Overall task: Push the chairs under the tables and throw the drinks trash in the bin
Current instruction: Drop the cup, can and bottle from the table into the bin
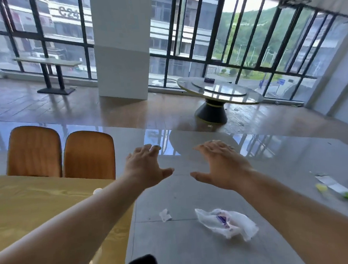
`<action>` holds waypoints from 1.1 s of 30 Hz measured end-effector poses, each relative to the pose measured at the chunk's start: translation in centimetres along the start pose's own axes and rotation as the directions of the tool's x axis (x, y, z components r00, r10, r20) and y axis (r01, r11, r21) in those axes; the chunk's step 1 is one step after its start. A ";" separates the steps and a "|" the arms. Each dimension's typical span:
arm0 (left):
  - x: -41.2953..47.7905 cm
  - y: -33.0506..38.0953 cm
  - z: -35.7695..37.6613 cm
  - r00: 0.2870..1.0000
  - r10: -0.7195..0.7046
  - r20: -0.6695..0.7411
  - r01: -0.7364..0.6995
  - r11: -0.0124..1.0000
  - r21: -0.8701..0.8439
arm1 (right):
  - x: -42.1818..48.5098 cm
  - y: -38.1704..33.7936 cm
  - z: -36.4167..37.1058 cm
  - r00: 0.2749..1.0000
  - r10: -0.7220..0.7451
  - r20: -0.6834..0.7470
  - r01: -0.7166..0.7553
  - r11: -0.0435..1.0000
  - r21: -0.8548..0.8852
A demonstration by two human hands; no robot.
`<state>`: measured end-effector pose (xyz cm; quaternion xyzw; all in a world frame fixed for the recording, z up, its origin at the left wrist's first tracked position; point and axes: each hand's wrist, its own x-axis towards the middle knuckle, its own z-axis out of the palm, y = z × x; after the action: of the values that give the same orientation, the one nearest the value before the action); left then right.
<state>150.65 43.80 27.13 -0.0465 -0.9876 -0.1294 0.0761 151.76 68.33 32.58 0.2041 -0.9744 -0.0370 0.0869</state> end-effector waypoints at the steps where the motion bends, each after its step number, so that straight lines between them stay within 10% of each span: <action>1: 2.7 0.4 0.0 1.000 -0.002 -0.012 0.002 1.000 -0.003 | 2.5 1.7 -0.3 1.000 -0.008 -0.002 0.008 1.000 -0.008; 14: 11.4 -8.9 -2.8 0.886 -0.406 -0.222 0.436 0.894 0.102 | 29.8 -1.9 3.5 0.857 -0.497 -0.135 0.514 0.841 0.166; 20: 0.5 -12.2 -0.3 0.468 -0.841 -0.271 0.878 0.478 0.032 | 32.5 -13.2 9.0 0.549 -0.823 -0.147 0.810 0.480 0.337; 26: -11.1 -8.2 8.8 0.063 -0.980 -0.190 0.998 0.065 -0.006 | 27.5 -18.9 16.5 0.274 -0.958 -0.084 0.860 0.205 0.467; 33: -17.1 -7.0 25.2 -0.101 -0.995 -0.008 0.994 -0.101 -0.040 | 21.0 -21.5 29.2 0.188 -0.980 0.066 0.727 0.184 0.661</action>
<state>163.17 42.48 -1.46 0.7028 -0.6938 -0.1543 -0.0282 135.88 41.31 4.79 0.7326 -0.6206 0.1180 -0.2533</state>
